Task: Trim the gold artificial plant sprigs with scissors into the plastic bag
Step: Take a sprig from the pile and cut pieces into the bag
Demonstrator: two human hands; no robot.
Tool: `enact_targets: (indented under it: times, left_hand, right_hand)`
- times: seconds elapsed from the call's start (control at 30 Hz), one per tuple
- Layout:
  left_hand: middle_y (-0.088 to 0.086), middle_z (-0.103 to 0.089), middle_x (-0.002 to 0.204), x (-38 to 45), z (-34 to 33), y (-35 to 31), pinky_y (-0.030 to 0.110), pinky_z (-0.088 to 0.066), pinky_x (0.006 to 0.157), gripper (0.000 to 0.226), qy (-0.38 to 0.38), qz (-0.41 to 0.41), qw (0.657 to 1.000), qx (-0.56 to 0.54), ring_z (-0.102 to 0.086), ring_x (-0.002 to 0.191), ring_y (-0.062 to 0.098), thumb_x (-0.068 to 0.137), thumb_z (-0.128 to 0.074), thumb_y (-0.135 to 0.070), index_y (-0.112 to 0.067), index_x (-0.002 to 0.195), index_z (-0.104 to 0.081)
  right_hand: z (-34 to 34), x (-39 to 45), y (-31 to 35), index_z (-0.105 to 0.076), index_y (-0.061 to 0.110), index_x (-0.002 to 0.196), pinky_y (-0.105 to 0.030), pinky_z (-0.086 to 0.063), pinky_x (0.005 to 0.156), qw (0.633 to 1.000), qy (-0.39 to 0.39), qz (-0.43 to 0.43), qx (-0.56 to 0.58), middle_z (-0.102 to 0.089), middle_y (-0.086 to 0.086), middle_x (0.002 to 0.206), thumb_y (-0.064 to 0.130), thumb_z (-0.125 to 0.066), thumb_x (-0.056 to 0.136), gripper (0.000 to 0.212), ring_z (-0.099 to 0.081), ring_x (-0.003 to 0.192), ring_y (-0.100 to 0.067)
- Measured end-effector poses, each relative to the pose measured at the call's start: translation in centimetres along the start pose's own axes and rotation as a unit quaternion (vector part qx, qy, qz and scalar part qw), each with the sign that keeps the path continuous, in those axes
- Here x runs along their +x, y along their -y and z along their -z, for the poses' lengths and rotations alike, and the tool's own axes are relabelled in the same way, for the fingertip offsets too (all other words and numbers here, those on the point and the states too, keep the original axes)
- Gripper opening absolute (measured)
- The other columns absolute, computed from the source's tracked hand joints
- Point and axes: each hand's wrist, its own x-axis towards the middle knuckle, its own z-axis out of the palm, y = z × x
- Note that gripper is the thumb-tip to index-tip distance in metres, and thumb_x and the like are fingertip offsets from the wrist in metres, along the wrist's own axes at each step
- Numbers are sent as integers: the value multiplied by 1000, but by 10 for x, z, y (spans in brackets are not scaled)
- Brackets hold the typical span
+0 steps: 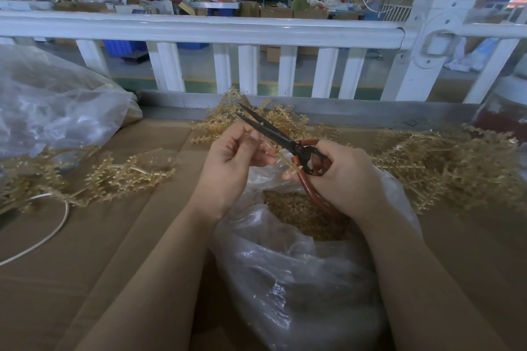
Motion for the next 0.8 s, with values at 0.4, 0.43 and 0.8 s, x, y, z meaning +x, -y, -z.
enact_targets:
  times: [0.4,0.43,0.8]
  left_hand:
    - [7,-73,83,4,4,4,28,-57,76,22,-82,49,992,-81,-71,76,18,105,-45,-11,-12,101,-66]
    - [9,-75,86,4,3,4,29,-58,77,22,-85,53,991,-83,-72,79,21,105,-46,-11,-12,101,-67]
    - [10,-76,94,-1,-9,3,25,-57,77,24,38,72,988,-132,-74,88,23,99,-54,-12,-19,94,-77]
  right_hand:
    - [0,5,4,-65,60,77,-3,-43,58,987,43,-62,142,-68,29,73,86,-65,54,34,-64,72,9]
    - [1,5,5,-67,60,76,-5,-44,57,983,42,-62,168,-69,26,70,79,-71,58,27,-66,69,7]
    - [1,9,5,-76,28,81,-8,-49,59,957,29,-130,258,-74,17,72,20,-84,81,11,-70,67,2]
